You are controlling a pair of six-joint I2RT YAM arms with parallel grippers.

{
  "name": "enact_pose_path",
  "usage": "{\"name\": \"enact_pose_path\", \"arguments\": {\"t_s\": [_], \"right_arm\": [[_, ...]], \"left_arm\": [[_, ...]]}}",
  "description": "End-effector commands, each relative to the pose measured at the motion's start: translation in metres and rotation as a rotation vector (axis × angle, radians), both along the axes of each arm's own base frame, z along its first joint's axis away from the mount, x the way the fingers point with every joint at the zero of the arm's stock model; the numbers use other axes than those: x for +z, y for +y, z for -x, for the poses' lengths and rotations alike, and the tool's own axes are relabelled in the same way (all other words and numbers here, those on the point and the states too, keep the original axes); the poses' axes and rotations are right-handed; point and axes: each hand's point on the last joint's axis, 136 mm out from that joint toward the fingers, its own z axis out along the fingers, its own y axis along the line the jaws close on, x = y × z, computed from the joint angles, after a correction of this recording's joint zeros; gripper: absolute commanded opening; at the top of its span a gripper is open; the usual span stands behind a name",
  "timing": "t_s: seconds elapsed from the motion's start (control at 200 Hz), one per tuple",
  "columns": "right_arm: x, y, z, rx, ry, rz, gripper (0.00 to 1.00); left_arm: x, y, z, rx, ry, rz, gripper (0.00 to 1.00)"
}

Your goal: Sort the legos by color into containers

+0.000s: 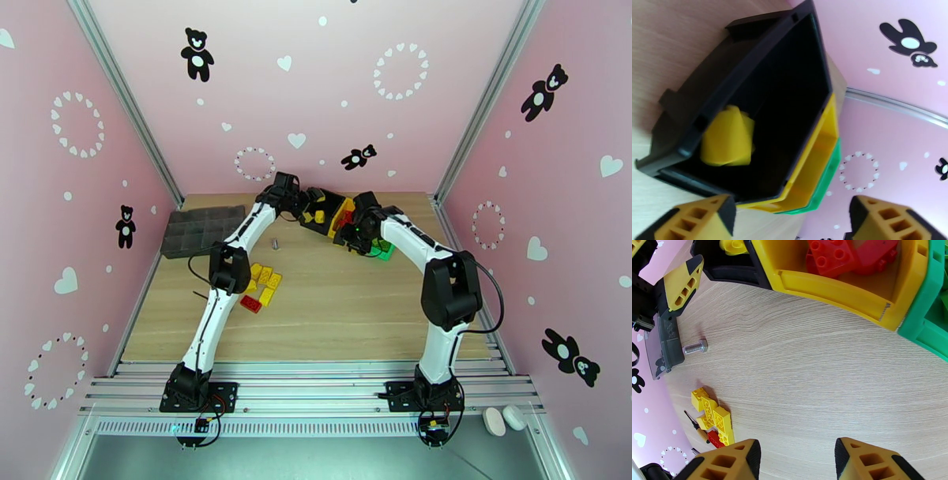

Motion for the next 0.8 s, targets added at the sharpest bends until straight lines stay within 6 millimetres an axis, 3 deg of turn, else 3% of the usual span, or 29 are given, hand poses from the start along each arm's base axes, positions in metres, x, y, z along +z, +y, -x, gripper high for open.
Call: {"name": "enact_pose_path", "arguments": {"t_s": [0.0,0.19,0.375,0.536,0.796], "right_arm": [[0.012,-0.003,0.007,0.018,-0.003,-0.003,0.54],[0.012,0.000,0.006,0.023,-0.001,-0.010,0.56],[0.011,0.010,0.007,0.050,-0.004,0.004,0.60],[0.006,0.027,0.015,0.092,0.006,0.035,0.64],[-0.006,0.054,0.036,0.164,0.023,0.091,0.67]], "left_arm": [[0.030,-0.014,0.001,-0.027,-0.071,0.045,0.85],[0.054,-0.004,0.028,-0.088,-0.125,-0.068,0.84],[0.069,0.031,0.070,-0.121,-0.168,-0.258,0.82],[0.053,0.073,0.116,-0.140,-0.126,-0.447,0.78],[0.004,0.131,0.191,-0.210,-0.023,-0.668,0.74]]}}
